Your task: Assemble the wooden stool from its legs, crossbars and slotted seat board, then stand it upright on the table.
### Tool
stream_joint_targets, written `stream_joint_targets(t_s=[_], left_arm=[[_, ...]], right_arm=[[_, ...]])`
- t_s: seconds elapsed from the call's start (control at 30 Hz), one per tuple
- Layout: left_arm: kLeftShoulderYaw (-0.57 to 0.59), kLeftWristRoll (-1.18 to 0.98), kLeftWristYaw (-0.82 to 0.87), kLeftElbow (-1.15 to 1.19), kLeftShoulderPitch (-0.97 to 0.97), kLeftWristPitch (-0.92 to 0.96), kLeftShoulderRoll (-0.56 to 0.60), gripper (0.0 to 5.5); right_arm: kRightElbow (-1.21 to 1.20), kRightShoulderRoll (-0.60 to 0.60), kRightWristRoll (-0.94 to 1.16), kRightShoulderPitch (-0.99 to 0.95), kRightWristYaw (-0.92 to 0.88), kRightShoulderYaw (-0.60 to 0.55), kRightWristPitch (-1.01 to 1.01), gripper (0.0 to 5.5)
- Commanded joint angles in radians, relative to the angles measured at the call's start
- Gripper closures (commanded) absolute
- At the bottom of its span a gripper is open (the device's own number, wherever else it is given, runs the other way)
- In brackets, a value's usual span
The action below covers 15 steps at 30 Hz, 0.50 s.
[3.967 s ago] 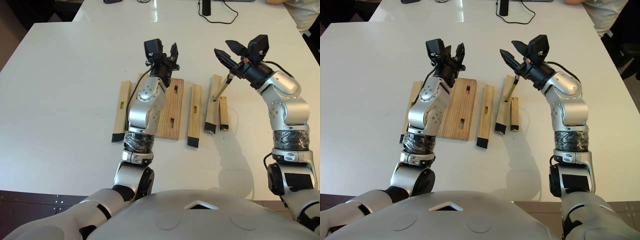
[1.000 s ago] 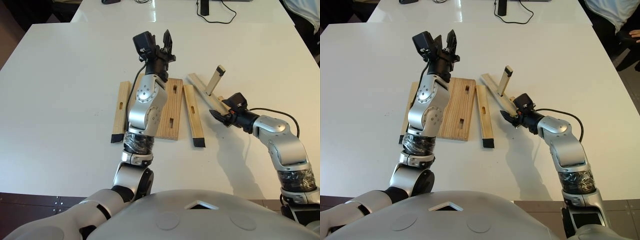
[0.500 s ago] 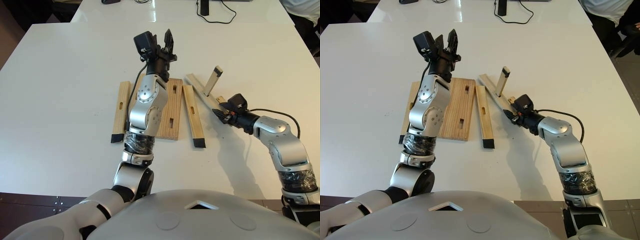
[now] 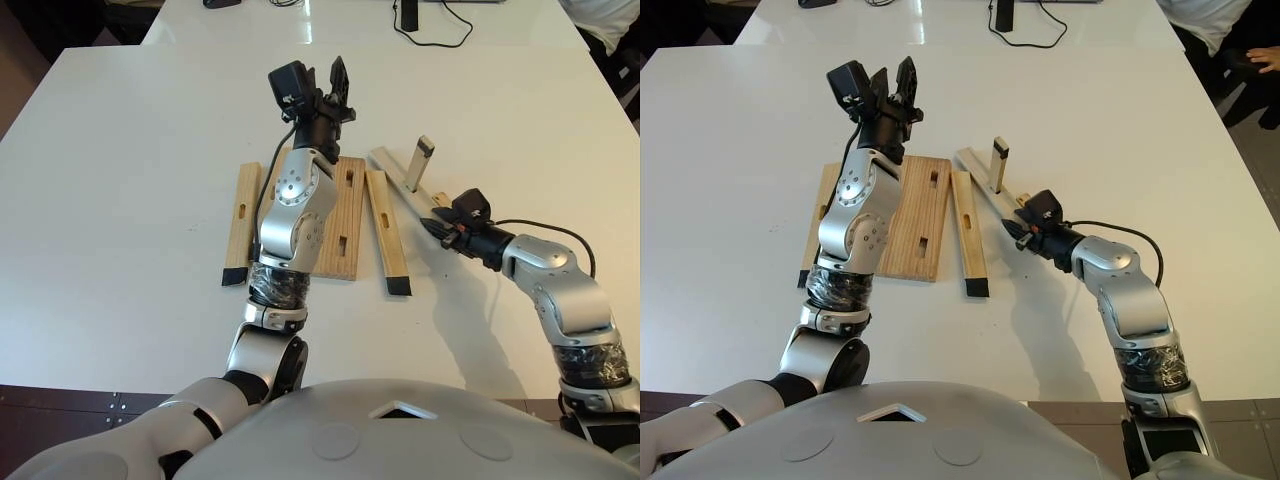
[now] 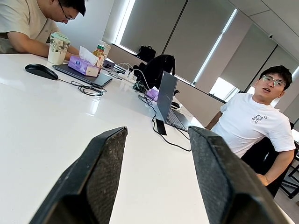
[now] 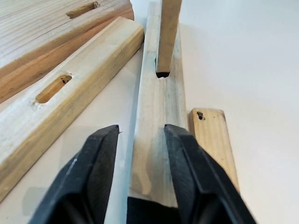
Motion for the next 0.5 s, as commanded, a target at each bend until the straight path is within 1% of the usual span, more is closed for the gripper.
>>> stream_joint_targets(t_s=[0.03, 0.17, 0.5], left_arm=[[-0.01, -0.004, 0.009, -0.001, 0.065, -0.004, -0.101, 3.08], [-0.009, -0.003, 0.01, 0.0, 0.065, -0.005, -0.1, 3.08], [-0.015, -0.01, -0.002, 0.01, 0.063, -0.001, -0.101, 3.08]], right_arm=[[0.032, -0.013, 0.005, -0.024, 0.001, -0.027, 0.0, 3.15], [0.065, -0.012, -0.012, -0.028, -0.001, -0.006, -0.018, 2.56], [0.078, -0.018, -0.027, 0.003, -0.002, 0.012, -0.033, 2.53]])
